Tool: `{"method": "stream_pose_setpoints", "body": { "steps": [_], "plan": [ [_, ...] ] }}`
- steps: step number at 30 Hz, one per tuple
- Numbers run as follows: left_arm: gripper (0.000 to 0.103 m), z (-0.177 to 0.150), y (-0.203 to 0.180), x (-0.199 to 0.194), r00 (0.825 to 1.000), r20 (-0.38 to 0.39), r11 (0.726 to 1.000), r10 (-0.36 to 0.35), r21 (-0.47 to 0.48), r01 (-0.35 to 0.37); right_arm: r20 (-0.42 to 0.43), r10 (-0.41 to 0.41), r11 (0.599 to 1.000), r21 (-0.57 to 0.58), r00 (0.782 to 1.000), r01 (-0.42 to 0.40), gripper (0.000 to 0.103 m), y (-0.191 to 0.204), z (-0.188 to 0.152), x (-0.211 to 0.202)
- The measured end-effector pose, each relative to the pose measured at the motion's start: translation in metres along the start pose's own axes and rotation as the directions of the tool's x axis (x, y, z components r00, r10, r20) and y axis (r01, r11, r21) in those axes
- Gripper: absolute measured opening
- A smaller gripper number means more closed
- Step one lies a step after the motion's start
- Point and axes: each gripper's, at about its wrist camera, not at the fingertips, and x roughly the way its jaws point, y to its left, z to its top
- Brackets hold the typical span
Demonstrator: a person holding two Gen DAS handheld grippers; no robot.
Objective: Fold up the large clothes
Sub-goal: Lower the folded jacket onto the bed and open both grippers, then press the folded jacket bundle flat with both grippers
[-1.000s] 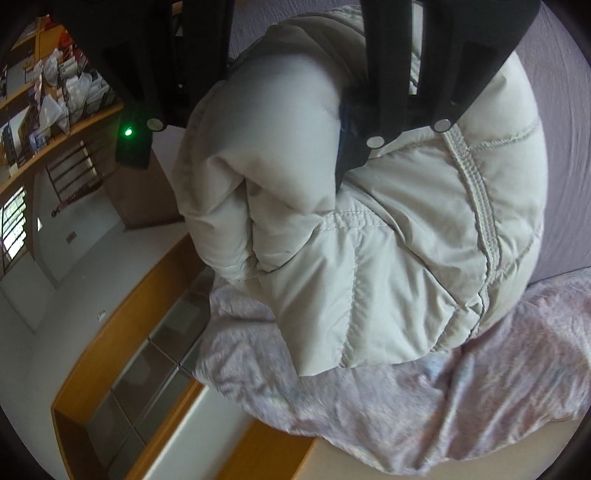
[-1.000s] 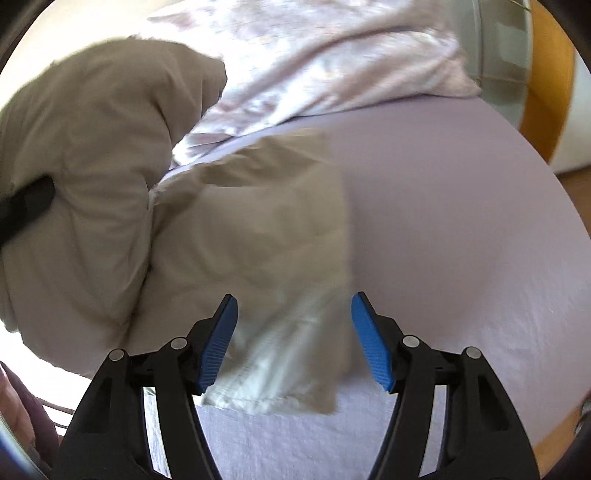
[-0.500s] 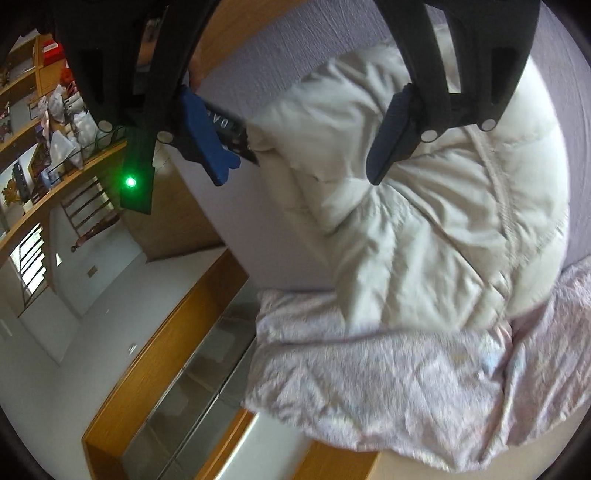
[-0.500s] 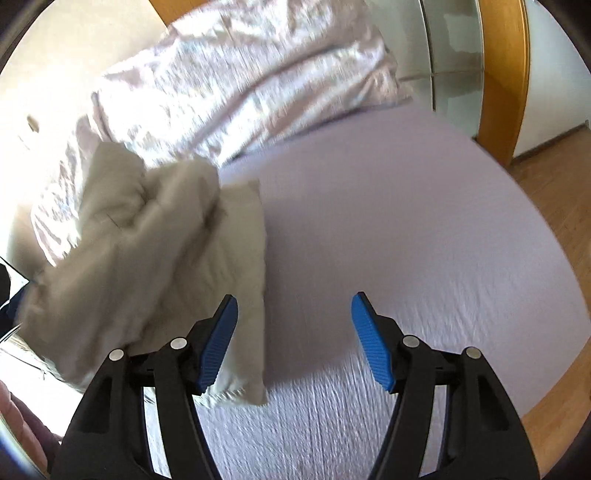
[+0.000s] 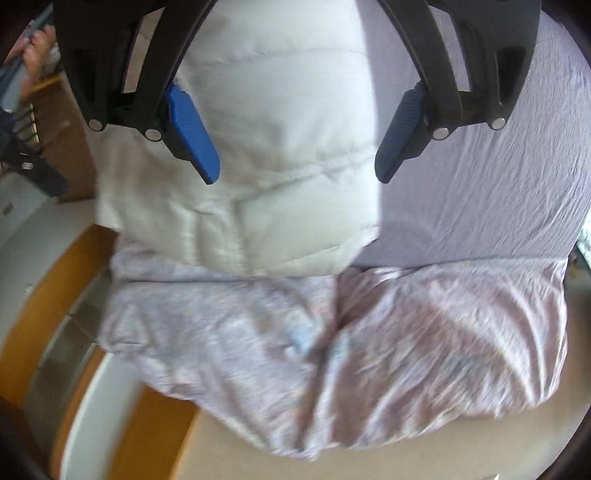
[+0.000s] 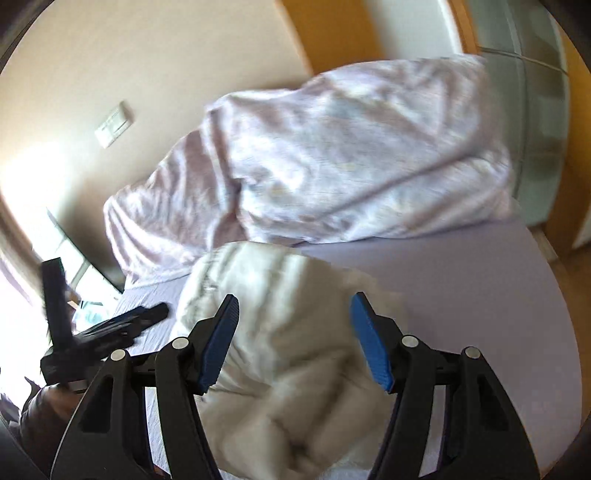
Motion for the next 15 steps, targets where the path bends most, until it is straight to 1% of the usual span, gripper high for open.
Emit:
{"method": "stream_pose_setpoints", "body": {
  "steps": [3,5,9,12,15],
  "plan": [
    [0.086,0.000,0.009,0.013,1.000,-0.020,1.000,0.014,-0.002,-0.014,-0.028,0.012,0.999,-0.050,1.000,-0.013,0.064,0.025,0.004,0.013],
    [0.086,-0.001,0.007,0.022,0.999,-0.032,1.000,0.009,0.008,-0.008,-0.048,0.015,0.998,-0.066,0.999,-0.018,0.063,0.035,0.006,0.026],
    [0.085,-0.007,-0.001,0.038,0.997,-0.070,1.000,-0.019,0.022,0.021,-0.076,0.005,0.998,-0.057,0.997,-0.009,0.059,0.037,0.007,0.042],
    [0.084,-0.014,-0.004,0.047,0.993,-0.097,0.998,-0.060,-0.001,0.060,-0.086,-0.008,0.999,-0.044,0.996,0.004,0.057,0.033,0.005,0.048],
    [0.084,-0.017,-0.014,0.056,0.994,-0.098,0.999,-0.045,0.019,0.047,-0.089,-0.024,0.999,-0.033,0.996,0.021,0.057,0.028,0.006,0.053]
  ]
}}
